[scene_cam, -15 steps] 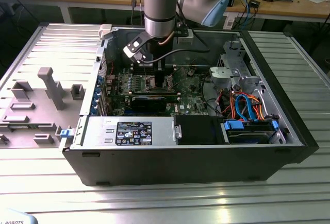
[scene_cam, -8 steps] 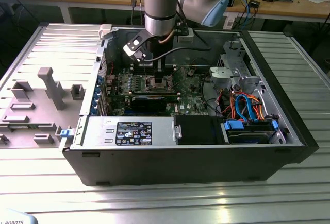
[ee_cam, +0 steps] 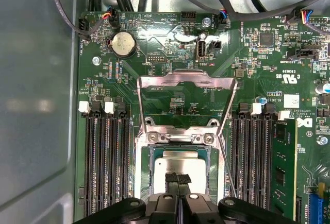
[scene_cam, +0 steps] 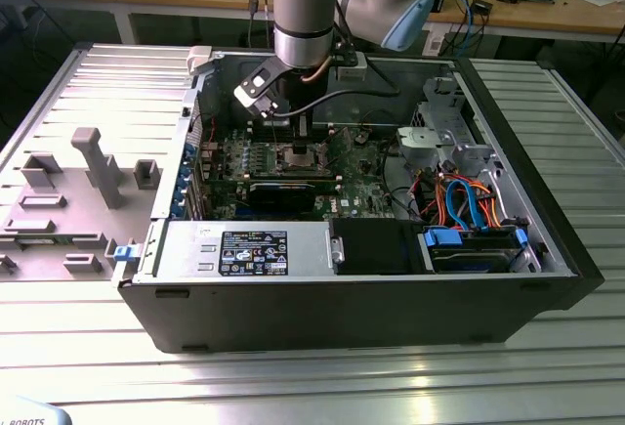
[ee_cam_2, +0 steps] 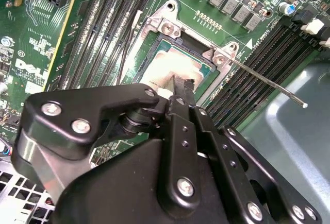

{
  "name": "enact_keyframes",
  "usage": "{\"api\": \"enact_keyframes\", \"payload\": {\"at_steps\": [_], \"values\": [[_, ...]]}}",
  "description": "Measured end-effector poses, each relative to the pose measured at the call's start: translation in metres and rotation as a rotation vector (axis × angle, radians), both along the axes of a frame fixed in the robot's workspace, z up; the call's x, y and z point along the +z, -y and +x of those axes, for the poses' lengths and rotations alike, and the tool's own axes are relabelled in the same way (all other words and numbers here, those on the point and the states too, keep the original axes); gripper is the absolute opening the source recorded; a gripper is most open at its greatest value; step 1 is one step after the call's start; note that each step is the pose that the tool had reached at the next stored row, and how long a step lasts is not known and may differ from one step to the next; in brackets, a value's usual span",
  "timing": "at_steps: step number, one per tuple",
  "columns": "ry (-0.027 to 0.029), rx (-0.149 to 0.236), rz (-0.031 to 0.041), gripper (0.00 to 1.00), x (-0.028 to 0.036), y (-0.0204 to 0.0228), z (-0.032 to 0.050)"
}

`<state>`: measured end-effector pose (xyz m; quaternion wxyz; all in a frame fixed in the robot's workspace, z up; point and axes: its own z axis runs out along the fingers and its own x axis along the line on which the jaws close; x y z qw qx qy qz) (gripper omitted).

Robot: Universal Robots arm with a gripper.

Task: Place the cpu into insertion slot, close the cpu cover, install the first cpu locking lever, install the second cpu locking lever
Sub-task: 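Place the cpu into insertion slot, then close the cpu cover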

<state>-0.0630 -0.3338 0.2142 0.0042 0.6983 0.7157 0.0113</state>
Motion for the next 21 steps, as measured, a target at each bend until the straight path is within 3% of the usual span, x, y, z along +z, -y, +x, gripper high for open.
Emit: {"api": "enact_keyframes", "payload": {"at_steps": [21], "values": [[0.0, 0.001, -0.0001, 0.11, 0.0051, 0.0, 0.0]]}}
